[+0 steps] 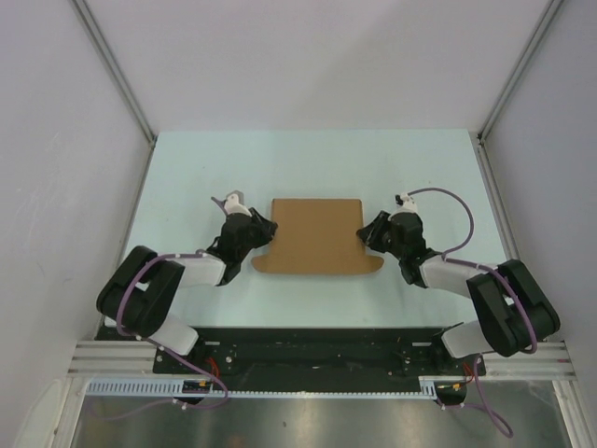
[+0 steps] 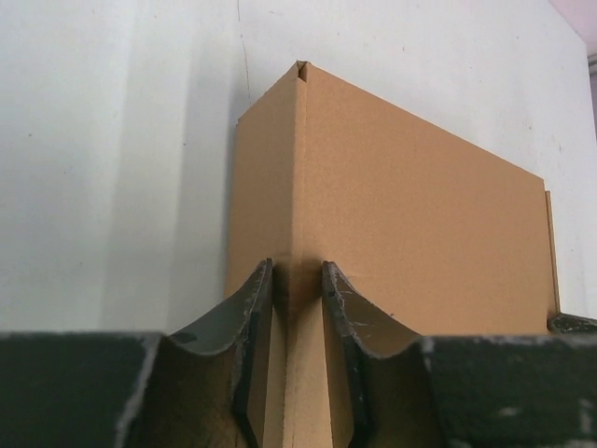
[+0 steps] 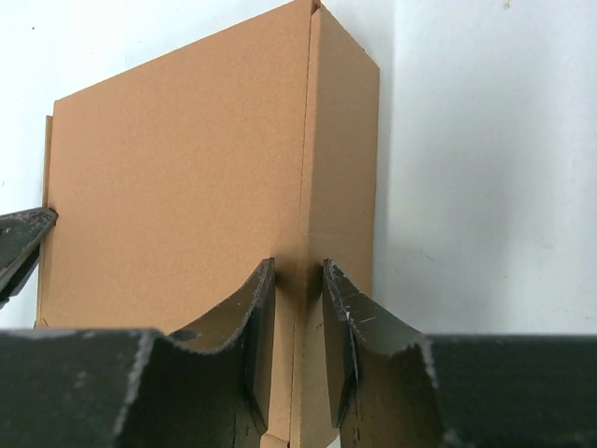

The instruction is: Fold the paper box

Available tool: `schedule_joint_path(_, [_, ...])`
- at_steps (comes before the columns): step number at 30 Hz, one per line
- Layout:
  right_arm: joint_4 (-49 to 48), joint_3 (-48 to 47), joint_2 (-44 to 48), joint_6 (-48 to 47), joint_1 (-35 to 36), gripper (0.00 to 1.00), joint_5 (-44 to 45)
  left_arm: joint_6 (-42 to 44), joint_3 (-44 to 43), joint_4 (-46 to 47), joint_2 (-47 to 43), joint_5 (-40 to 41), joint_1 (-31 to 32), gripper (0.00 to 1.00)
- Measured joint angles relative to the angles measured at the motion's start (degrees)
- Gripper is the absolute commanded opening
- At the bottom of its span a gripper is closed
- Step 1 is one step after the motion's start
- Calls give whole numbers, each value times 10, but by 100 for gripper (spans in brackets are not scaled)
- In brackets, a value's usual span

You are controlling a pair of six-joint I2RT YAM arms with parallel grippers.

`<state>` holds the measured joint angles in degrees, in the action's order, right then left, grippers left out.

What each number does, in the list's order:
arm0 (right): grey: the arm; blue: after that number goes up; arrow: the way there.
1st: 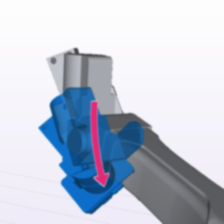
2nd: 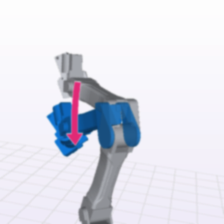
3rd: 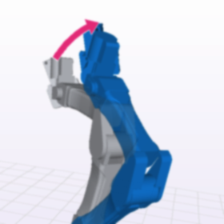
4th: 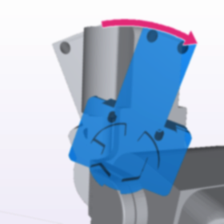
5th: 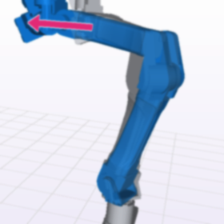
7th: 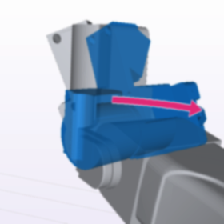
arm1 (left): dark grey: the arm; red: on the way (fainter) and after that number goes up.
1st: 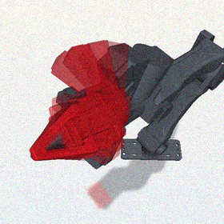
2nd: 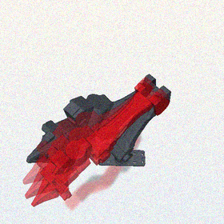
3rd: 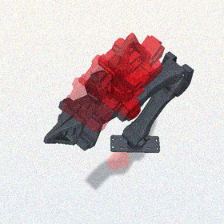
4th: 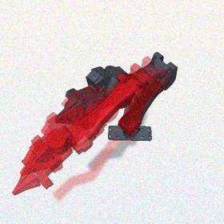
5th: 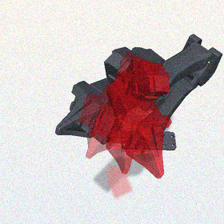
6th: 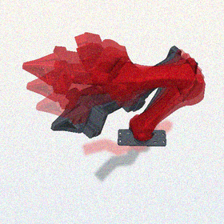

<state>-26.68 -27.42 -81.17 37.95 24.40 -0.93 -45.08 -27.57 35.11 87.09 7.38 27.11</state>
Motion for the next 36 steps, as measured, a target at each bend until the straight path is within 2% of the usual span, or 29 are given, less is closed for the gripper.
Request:
schedule_joint_path(1, [2,-2,-1,-3,-2,29,0,0,-7,-1,6,-4,-3,36])
schedule_joint_path(2, [3,-3,-1,-5,-2,36,0,0,-9,-1,8,-6,-5,42])
schedule_joint_path(3, [3,-3,-1,-6,-2,42,0,0,-10,-3,8,-7,-5,51])
schedule_joint_path(4, [5,-3,0,-7,-2,46,0,0,-10,-4,7,-11,-5,55])
schedule_joint_path(5, [9,-4,1,-10,-2,53,2,-1,-9,-6,7,-16,-5,57])
schedule_joint_path(7, [22,-4,7,-15,-2,59,5,-3,-9,-16,3,-26,-3,62])
schedule_joint_path(10, [51,-4,25,-20,-3,62,6,-4,-9,-35,-12,-37,-2,66])
schedule_joint_path(15, [106,-3,77,-25,-3,61,5,-4,4,-59,-57,-47,-1,67])
schedule_joint_path(20, [122,9,107,-27,-2,54,-8,-10,41,-61,-79,-52,-1,65])
schedule_joint_path(29, [72,43,86,-19,3,39,-32,-40,82,11,-58,-73,-2,48])
schedule_joint_path(36, [35,54,80,-16,5,29,-39,-44,93,44,-49,-73,-2,40])
